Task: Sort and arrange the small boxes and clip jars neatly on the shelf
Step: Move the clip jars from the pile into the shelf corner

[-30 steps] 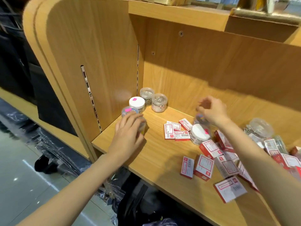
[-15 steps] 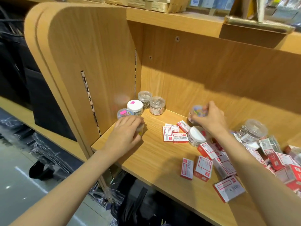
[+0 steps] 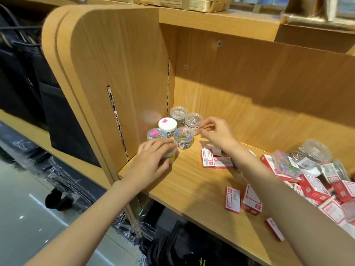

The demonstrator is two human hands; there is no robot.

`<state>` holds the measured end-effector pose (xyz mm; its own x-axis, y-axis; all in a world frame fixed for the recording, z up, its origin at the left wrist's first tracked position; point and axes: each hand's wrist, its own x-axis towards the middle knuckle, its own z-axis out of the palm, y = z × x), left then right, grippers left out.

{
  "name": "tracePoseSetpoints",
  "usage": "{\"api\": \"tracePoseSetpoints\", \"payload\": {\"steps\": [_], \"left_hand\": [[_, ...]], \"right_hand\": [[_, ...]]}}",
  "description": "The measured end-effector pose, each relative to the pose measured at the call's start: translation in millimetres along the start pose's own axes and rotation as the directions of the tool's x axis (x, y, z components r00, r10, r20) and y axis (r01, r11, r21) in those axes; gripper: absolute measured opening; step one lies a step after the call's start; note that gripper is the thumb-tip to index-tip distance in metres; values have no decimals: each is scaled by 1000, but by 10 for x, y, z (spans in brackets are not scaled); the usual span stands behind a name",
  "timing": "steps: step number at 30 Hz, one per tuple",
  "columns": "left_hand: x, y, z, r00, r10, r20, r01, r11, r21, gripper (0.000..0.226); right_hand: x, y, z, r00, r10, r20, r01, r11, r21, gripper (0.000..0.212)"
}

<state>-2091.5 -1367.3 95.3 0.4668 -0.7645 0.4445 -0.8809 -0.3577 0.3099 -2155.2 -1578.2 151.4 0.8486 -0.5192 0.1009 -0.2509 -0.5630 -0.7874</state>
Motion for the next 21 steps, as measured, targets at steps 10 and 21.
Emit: {"api": "tracePoseSetpoints", "payload": {"steps": [10, 21], "left_hand": [[193, 304, 200, 997, 29, -73, -20, 991, 129, 36], [171, 128, 73, 973, -178, -145, 182, 983, 18, 48]], "right_hand": [[-701, 697, -1010, 955, 243, 168, -135, 864, -484, 56], [-519, 366, -870, 982, -52, -183, -13, 941, -338, 44]]}}
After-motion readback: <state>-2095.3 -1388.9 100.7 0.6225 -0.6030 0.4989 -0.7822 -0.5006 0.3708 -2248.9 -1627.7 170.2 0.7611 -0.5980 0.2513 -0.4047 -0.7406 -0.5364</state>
